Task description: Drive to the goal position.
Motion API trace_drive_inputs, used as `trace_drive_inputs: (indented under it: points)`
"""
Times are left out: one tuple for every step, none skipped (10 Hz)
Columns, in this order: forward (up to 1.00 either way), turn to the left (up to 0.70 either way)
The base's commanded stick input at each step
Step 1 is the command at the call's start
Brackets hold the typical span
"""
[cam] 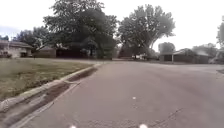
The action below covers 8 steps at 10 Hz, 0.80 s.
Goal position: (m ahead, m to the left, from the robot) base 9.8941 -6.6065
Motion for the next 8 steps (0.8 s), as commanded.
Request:
trace_drive_inputs:
  points:
    - [0.50, 0.00]
    - [0.50, 0.00]
    - [0.50, 0.00]
    - [0.50, 0.00]
    - [0.50, 0.00]
    - [0.50, 0.00]
    - [0.50, 0.00]
    - [0.50, 0.00]
